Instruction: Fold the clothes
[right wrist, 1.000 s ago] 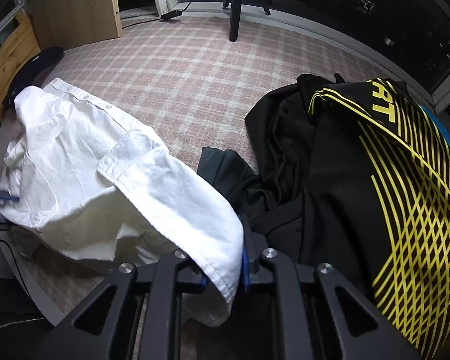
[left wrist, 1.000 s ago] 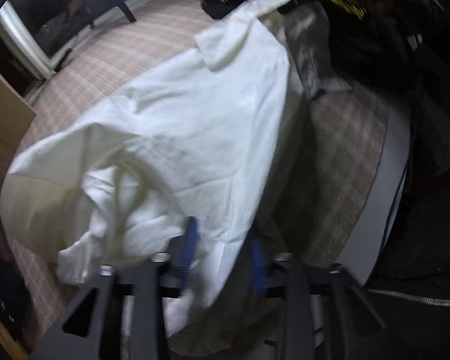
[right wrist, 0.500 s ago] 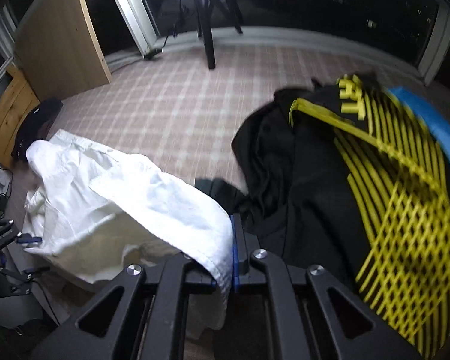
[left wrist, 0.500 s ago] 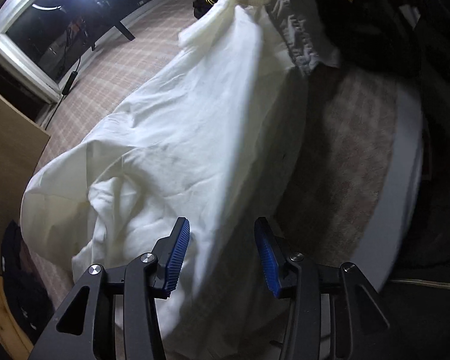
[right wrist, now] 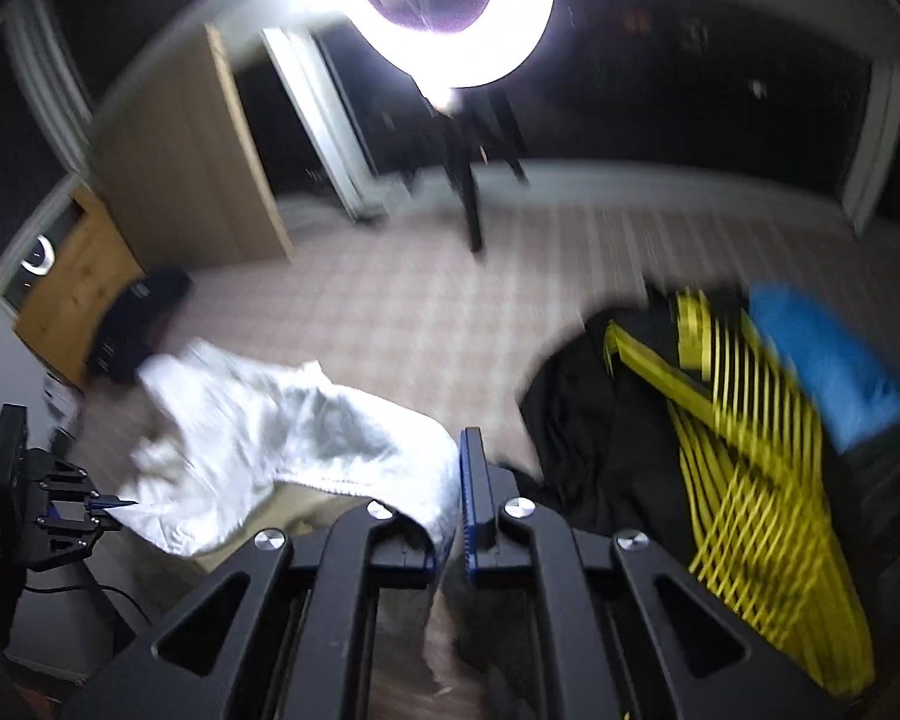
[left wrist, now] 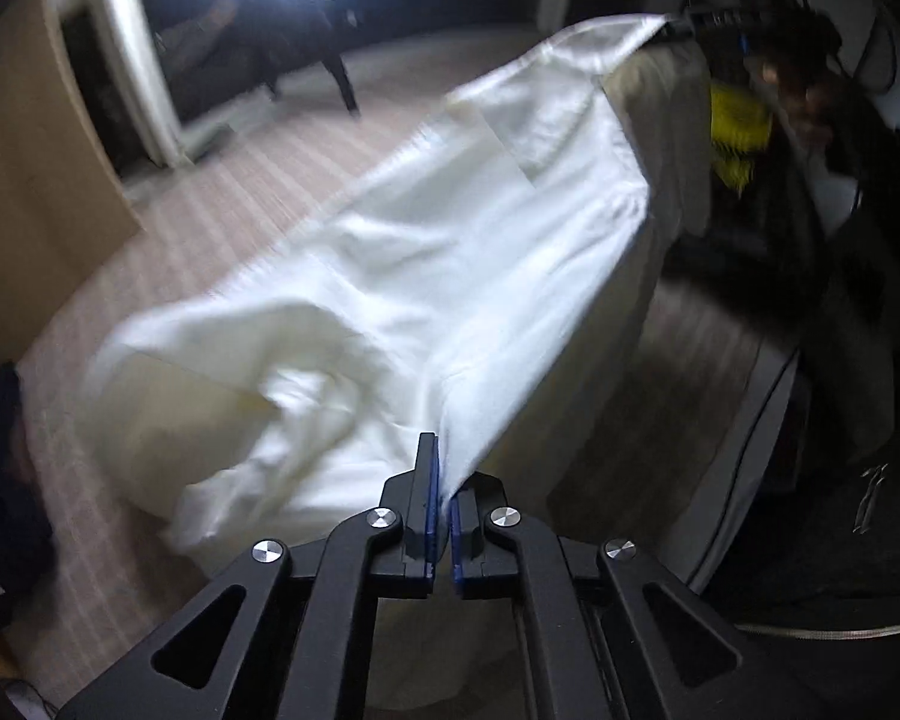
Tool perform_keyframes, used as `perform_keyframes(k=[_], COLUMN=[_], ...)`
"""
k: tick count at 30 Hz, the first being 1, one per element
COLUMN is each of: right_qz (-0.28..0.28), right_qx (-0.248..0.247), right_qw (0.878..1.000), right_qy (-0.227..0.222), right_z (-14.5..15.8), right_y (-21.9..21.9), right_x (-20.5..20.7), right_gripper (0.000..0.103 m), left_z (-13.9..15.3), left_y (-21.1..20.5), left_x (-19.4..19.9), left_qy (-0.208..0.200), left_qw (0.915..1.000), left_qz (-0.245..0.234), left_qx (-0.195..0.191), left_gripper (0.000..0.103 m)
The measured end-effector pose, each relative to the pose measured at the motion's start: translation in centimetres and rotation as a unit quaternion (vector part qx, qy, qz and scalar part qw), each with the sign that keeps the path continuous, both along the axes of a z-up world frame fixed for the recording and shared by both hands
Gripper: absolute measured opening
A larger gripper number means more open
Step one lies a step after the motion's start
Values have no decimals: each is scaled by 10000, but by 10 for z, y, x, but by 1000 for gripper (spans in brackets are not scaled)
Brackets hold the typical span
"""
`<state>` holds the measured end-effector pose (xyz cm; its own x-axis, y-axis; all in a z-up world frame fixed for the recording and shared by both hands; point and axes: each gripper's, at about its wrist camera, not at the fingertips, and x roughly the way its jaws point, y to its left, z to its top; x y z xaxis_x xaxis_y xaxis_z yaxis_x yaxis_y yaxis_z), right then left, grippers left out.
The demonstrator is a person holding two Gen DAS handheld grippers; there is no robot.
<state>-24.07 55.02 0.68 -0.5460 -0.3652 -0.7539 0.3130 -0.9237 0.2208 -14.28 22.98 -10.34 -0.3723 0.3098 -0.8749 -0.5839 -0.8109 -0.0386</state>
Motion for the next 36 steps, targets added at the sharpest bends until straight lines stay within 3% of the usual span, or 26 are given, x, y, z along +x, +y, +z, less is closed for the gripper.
perform_keyframes(k=[5, 9, 11, 14, 19, 24, 26, 29, 31, 33, 36], right_qz=[100, 70, 59, -18, -139, -166, -202, -163, -17, 84, 47], right_qx=[-98, 123, 364, 463, 312, 208, 98, 109, 399, 563, 588], right_qw=[9967, 9954, 9945, 9891, 9730, 9564, 9439, 9444, 9547, 9597, 9556], right_qy=[801, 945, 978, 1396, 2284, 2907, 3293, 3281, 2949, 2751, 2887], right_z=[74, 93, 97, 142, 264, 360, 391, 399, 382, 368, 370], right_y=[-25, -55, -74, -85, -87, -91, -94, -107, -125, -136, -139], right_x=[11, 15, 19, 31, 62, 102, 127, 132, 121, 115, 120], right_gripper=[6, 5, 4, 4, 3, 4, 4, 3, 3, 3, 3], left_z=[36, -1, 11, 76, 209, 299, 316, 289, 255, 248, 282], left_y=[-29, -40, -42, -57, -84, -78, -80, -81, -78, -77, -92], left_x=[12, 7, 7, 7, 19, 55, 66, 49, 38, 43, 60], left_qy=[742, 513, 670, 1379, 2570, 3343, 3563, 2836, 2349, 2384, 2709], left_qw=[9971, 9980, 9969, 9892, 9629, 9353, 9286, 9542, 9648, 9622, 9570], left_qz=[182, 323, 316, 401, 570, 387, 414, 437, 393, 344, 523], left_qx=[-27, -162, -261, -289, -593, -1095, -951, -848, -1114, -1274, -900], left_gripper=[1, 1, 1, 1, 1, 1, 1, 1, 1, 1, 1])
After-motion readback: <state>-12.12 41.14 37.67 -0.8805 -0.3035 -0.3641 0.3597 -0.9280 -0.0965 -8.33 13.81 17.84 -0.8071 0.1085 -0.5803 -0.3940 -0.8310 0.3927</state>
